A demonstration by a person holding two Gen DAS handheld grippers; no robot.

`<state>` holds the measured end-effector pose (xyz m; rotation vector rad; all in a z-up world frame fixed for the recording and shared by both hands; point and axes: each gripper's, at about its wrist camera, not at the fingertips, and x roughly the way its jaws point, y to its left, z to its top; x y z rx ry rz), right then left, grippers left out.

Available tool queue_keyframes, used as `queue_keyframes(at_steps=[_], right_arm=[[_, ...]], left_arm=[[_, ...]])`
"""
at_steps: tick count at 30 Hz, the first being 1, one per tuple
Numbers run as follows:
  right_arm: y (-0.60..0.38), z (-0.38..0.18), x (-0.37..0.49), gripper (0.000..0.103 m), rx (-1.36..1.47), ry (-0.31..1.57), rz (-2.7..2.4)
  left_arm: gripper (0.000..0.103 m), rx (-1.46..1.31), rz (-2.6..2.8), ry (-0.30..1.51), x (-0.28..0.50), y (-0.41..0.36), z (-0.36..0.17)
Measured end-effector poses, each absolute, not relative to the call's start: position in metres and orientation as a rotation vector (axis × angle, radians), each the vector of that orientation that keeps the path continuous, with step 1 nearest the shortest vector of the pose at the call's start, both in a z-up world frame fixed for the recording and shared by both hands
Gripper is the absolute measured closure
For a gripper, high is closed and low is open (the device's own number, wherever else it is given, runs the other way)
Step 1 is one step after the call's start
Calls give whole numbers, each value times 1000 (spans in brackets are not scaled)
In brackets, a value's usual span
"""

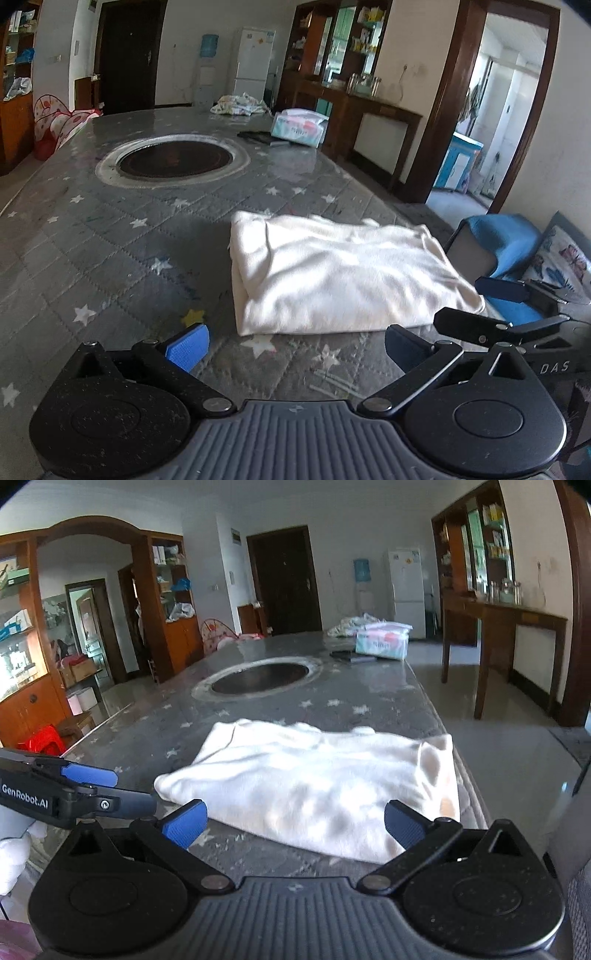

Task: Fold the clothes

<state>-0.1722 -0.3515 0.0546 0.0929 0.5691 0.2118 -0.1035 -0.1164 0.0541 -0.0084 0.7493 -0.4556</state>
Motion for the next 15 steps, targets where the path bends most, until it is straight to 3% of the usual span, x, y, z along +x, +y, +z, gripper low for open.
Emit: queue_keyframes(at_steps=[15], right_arm=[[-338, 47, -186, 0, 45, 652, 114]], left_arm=[[0, 60, -395, 777, -112, -121, 49]])
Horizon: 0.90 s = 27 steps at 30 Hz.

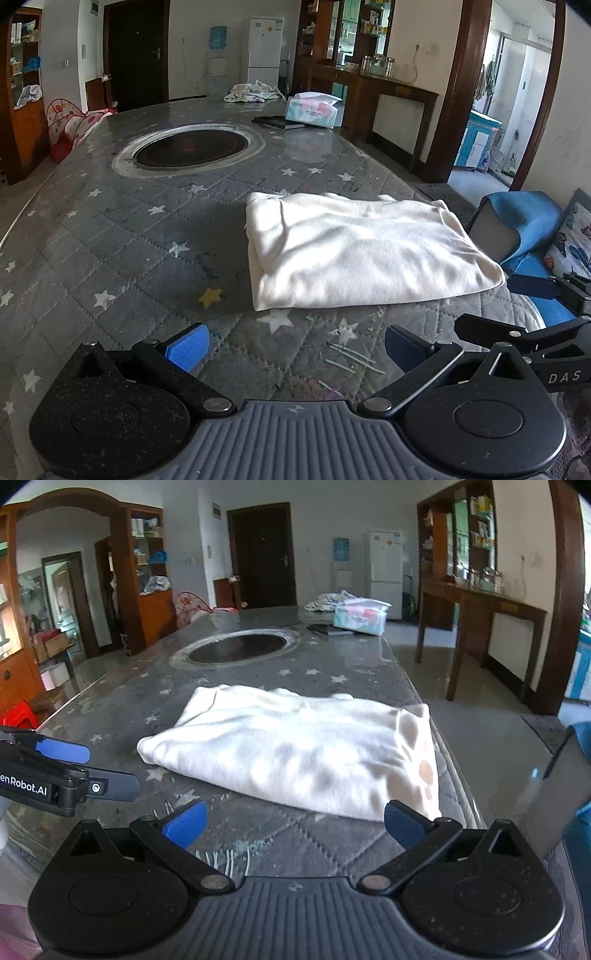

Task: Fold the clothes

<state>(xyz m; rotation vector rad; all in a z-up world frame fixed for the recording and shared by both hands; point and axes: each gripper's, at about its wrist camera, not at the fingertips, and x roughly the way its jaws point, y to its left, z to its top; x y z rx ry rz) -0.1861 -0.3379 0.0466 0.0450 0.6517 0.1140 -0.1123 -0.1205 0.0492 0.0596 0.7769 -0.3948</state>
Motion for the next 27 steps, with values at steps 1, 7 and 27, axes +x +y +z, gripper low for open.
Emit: queue_keyframes(at_steps=[1, 7, 27], right_arm=[[-337, 46, -187, 0, 51, 656, 109], [-336, 49, -190, 0, 97, 661, 78], [-328, 50, -193, 0, 85, 678, 59]], left_arm=[[0, 59, -393, 777, -113, -120, 49], [0, 53, -384, 780, -112, -116, 48], [0, 35, -383, 773, -115, -114, 48]])
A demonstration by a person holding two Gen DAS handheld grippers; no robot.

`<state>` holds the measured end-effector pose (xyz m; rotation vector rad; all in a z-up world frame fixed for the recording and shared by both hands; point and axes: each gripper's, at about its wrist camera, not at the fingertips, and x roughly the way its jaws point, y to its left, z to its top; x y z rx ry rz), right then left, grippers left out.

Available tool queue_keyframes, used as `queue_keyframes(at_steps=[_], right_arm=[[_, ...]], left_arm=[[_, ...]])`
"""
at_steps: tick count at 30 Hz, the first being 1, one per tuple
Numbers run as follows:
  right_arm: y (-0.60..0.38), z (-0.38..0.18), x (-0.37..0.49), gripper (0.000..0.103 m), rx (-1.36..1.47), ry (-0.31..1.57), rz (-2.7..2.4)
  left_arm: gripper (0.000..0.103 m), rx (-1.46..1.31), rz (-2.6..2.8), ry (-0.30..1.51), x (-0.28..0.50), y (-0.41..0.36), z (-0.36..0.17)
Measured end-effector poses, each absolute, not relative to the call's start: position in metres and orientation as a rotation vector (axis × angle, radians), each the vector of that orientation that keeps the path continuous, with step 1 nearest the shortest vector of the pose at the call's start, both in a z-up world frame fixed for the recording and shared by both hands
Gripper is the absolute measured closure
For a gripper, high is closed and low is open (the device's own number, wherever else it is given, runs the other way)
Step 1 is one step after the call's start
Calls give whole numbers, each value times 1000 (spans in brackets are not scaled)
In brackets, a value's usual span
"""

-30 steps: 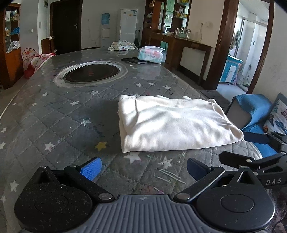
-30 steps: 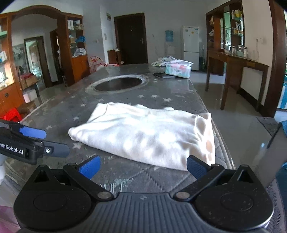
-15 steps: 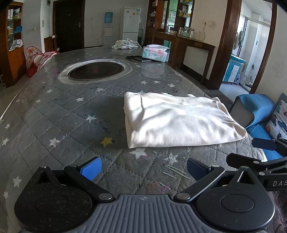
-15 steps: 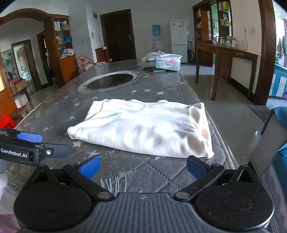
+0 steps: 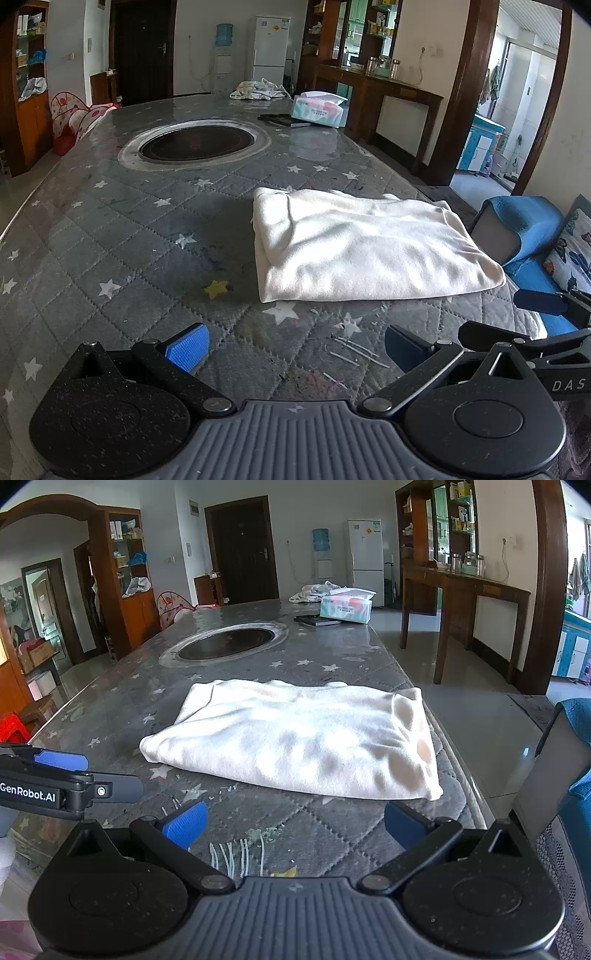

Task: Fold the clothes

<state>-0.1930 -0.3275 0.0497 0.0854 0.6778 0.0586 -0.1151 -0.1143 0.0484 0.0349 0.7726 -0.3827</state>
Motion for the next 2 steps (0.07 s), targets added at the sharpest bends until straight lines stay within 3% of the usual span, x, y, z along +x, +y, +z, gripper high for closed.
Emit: queue_keyframes(at_steps=[2], right_arm=[[-327, 50, -193, 0, 86, 677, 62]], left_arm=[[0, 36, -380, 766, -115, -114, 49]])
